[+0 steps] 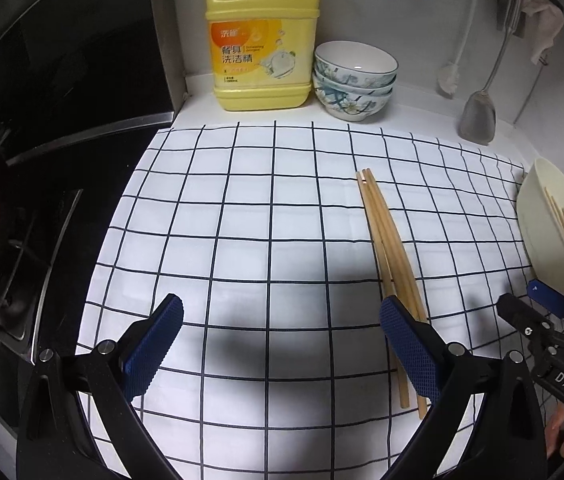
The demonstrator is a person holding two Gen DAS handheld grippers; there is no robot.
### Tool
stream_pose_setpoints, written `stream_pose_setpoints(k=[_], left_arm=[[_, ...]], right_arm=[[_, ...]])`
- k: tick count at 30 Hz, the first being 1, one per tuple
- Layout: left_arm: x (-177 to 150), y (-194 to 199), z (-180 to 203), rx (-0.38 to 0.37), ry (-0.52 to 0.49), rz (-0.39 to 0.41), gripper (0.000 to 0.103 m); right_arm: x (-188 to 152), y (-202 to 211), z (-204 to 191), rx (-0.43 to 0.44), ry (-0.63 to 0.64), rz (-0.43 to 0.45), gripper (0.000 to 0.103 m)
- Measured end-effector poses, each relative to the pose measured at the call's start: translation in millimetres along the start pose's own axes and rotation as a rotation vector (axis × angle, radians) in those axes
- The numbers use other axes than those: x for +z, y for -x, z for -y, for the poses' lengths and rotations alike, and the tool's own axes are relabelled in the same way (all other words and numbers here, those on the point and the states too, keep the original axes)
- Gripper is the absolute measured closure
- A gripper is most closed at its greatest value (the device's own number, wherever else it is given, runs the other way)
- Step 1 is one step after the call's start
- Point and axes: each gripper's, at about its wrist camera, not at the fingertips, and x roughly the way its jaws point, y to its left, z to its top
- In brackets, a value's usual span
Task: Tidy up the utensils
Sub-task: 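Move both open tools back to the remaining chopsticks on the mat, then close the left tool on one chopstick while the right tool grasps another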
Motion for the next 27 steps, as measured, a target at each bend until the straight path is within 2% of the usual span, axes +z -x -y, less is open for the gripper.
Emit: stream_pose_setpoints(k=[5, 11, 15, 27], left_arm=[[-1, -9, -2, 0.021, 0.012, -0.001, 0.006], [4, -26, -3, 0.02, -0.023, -0.003, 0.006], [8, -34, -11, -0.011, -0.005, -0.01, 0.006], [13, -45, -16, -0.029, -0.004, -0.019, 0.006]], right_arm=[[2, -24, -15, 0.037, 0.028, -0.026, 0.036], [3, -43, -24, 0.001, 0.025, -0.038, 0.036], [2, -52, -27, -0.012, 0.031, -0.05, 0.036], [-1, -60, -34, -0.073, 0.077, -0.057, 0.036]])
